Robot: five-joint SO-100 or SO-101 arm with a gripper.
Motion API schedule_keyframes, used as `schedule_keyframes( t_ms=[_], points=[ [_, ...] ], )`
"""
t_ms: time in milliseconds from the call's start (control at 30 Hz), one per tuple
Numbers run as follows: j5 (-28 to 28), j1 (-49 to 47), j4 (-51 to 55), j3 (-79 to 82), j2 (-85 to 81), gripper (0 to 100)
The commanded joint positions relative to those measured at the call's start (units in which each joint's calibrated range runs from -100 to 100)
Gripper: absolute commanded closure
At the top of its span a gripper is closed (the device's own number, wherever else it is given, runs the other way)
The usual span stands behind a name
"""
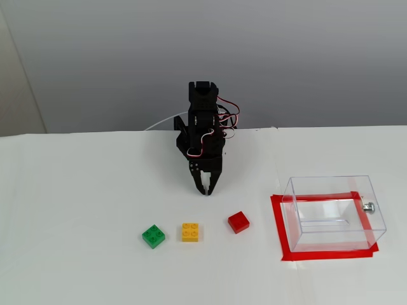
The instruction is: Pick the red lego brick and place it into the transparent box
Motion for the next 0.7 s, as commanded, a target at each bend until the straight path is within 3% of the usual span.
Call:
schedule_keyframes(
  t_ms=[0, 300, 667],
  points=[
    [0.2, -0.3, 0.3, -1.5, -0.4, 97],
    [0.2, -1.5, -2.0, -4.9, 1.1, 97],
    [0.3, -9.4, -4.6, -31.2, 31.7, 97]
  ],
)
